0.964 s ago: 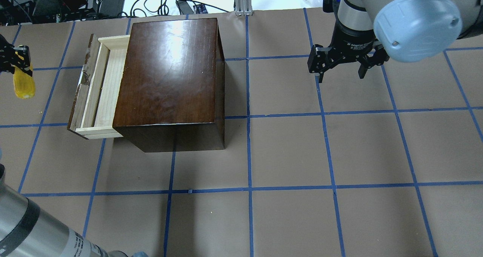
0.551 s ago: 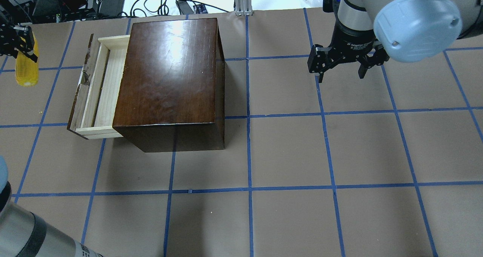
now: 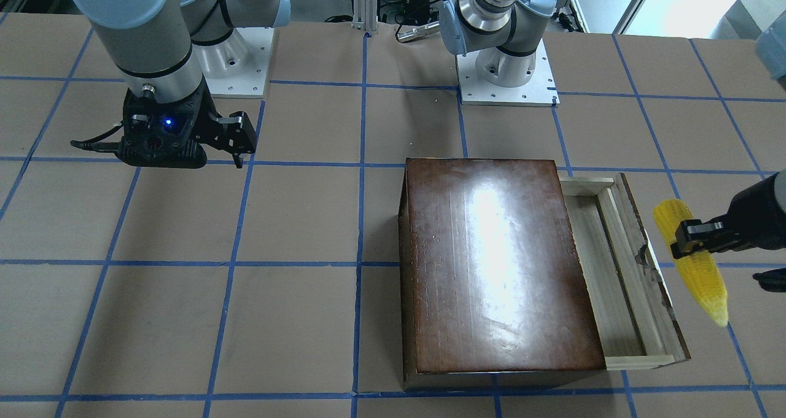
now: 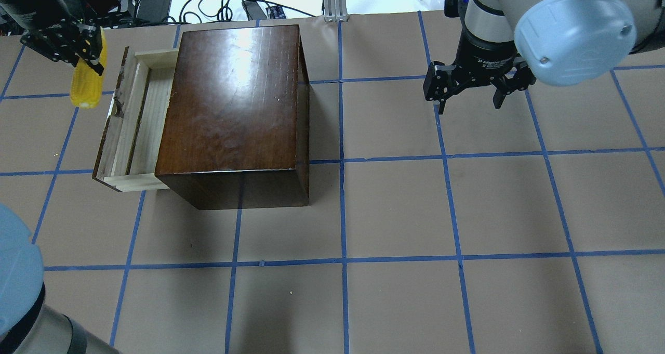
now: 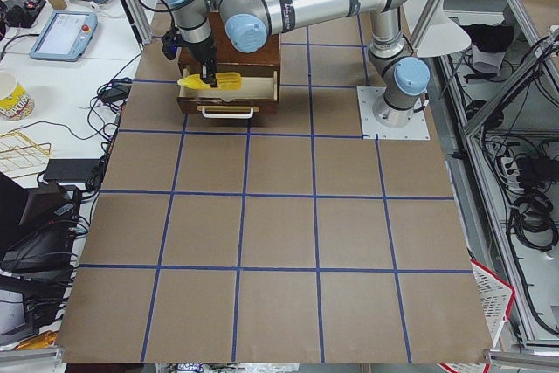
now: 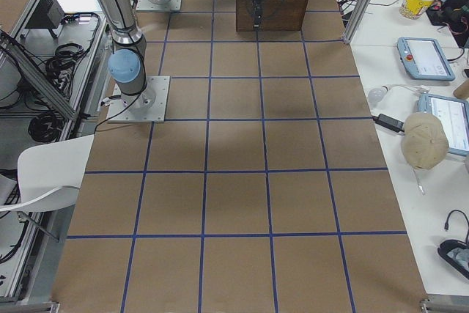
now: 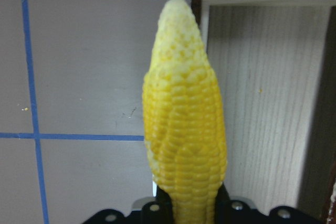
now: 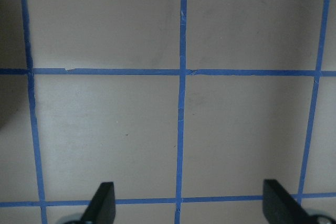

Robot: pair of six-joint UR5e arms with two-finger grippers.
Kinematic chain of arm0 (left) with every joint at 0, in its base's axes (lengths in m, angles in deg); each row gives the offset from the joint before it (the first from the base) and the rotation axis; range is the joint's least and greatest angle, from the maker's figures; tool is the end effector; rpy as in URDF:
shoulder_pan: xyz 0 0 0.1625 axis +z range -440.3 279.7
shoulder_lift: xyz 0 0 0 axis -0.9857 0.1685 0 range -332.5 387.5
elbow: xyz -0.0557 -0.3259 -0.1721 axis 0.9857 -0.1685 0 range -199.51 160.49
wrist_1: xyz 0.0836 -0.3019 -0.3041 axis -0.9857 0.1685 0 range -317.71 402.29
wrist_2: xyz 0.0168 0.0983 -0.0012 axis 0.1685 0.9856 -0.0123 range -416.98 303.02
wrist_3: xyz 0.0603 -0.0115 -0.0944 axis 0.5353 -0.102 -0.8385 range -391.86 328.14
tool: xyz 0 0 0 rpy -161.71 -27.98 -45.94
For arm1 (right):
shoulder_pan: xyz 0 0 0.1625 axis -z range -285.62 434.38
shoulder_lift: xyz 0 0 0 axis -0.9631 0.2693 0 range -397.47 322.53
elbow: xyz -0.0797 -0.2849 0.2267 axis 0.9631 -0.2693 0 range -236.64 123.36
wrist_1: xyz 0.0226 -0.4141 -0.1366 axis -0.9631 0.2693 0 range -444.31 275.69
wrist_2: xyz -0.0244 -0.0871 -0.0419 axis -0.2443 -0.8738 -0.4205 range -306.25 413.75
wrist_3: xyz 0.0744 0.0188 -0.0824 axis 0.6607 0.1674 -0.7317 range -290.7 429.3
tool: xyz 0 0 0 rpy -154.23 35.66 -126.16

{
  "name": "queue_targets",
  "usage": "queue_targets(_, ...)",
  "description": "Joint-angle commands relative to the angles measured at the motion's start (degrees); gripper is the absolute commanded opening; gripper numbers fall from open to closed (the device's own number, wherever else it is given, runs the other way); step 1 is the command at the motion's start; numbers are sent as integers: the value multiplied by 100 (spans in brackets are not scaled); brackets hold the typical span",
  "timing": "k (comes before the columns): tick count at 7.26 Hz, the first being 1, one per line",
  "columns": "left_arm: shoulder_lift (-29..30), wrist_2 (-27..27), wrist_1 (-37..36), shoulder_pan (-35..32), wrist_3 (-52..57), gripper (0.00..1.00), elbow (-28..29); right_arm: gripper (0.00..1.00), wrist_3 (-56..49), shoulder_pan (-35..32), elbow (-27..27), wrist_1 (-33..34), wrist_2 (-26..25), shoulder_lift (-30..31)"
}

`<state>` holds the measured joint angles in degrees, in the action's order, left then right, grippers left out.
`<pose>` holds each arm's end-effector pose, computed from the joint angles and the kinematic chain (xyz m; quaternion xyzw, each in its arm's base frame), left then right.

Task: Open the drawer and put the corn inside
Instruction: 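Lift the corn and carry it over the open drawer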

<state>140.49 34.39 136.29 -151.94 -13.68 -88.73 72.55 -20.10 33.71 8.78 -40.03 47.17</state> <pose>0.0801 -0.6561 0.3669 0.0009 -0.9985 -0.0552 0.0056 0.1678 -0.5316 0.3754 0.0115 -0.9991 -0.0206 0.0345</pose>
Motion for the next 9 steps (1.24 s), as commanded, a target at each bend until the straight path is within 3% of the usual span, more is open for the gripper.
queue_targets(1, 91, -57, -100, -218, 46, 1, -170, 100, 0, 0, 0, -2, -8, 0)
queue_targets(4, 170, -269, -162, -254, 476, 1, -511, 100, 0, 0, 0, -2, -8, 0)
queue_targets(6, 179, -286, -590, -237, 503, 3, -802, 100, 0, 0, 0, -2, -8, 0)
queue_targets(9, 310, -444, -706, -237, 485, 12, -865, 100, 0, 0, 0, 7, -8, 0)
